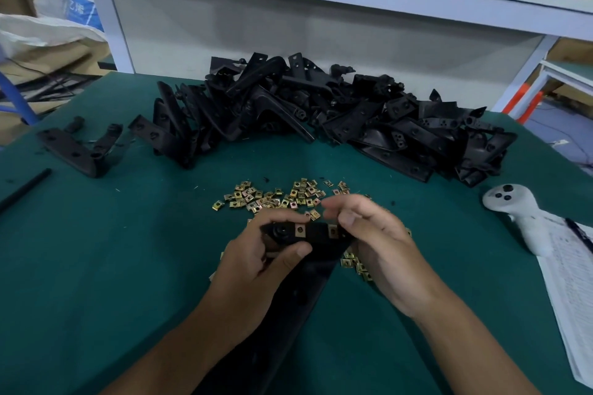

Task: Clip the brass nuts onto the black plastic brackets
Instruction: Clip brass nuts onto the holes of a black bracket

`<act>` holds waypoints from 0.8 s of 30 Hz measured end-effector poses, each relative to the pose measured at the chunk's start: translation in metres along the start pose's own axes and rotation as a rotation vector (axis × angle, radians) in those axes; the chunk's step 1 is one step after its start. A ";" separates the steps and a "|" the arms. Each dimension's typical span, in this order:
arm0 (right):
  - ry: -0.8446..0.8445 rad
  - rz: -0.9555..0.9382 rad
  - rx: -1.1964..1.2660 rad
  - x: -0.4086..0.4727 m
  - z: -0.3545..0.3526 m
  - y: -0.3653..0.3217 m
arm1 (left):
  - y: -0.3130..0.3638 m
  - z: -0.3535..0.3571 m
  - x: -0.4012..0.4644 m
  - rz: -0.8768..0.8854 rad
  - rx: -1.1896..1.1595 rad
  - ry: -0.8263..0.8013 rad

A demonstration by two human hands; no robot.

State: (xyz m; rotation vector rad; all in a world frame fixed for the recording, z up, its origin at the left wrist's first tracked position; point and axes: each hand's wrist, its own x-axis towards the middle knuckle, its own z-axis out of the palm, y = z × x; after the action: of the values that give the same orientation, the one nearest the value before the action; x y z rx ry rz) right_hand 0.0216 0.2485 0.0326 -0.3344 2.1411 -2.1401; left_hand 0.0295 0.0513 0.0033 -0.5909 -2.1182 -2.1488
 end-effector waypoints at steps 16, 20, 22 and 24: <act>-0.018 0.009 -0.053 -0.001 -0.001 -0.001 | 0.004 -0.003 0.005 -0.009 -0.012 0.140; -0.044 0.008 -0.056 0.000 0.000 -0.001 | 0.003 -0.007 0.005 0.000 0.070 0.141; -0.028 -0.002 -0.076 0.000 0.000 -0.002 | 0.002 -0.008 0.006 -0.003 0.097 0.143; -0.019 -0.010 -0.079 -0.001 0.000 -0.004 | 0.000 -0.007 0.006 -0.010 0.103 0.155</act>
State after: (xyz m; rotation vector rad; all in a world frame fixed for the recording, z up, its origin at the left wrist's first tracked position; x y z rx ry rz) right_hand 0.0227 0.2488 0.0366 -0.3708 2.2221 -2.0531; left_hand 0.0225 0.0453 0.0050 -0.3922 -2.1362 -2.0036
